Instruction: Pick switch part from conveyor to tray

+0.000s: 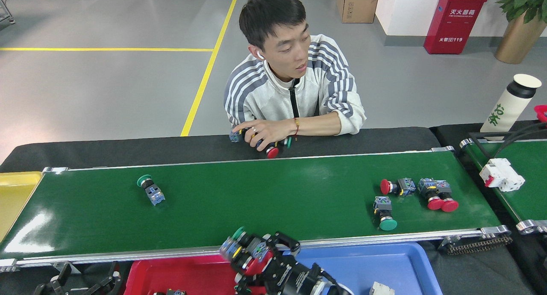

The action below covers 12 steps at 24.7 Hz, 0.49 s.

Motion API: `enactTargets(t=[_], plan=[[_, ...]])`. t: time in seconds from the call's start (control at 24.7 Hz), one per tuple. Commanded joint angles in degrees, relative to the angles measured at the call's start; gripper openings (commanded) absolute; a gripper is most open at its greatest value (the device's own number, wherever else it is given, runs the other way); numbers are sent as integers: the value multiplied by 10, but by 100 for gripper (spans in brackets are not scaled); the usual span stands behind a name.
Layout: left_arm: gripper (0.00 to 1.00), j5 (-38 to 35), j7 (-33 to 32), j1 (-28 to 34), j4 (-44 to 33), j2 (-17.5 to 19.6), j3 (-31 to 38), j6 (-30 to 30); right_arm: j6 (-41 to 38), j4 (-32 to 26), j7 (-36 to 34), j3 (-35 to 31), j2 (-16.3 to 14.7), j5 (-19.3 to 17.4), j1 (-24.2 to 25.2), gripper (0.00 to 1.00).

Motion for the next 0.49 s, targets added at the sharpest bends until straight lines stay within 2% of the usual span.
enactTargets(t=[0.0, 0.12, 0.24, 0.36, 0.45], plan=[[100, -4, -20, -30, 5, 7, -8, 2, -12, -7, -2, 0, 8, -1, -9, 100], [100, -25, -25, -75, 51, 6, -29, 7, -1, -9, -2, -8, 10, -2, -10, 100], [100, -53, -24, -132, 118, 7, -34, 17, 95, -37, -4, -72, 7, -5, 7, 100], [100, -58, -22, -190, 185, 14, -34, 24, 221, -79, -15, -156, 7, -7, 75, 100], [100, -58, -20, -218, 228, 34, -34, 32, 256, -106, -39, -200, 7, -8, 118, 100]])
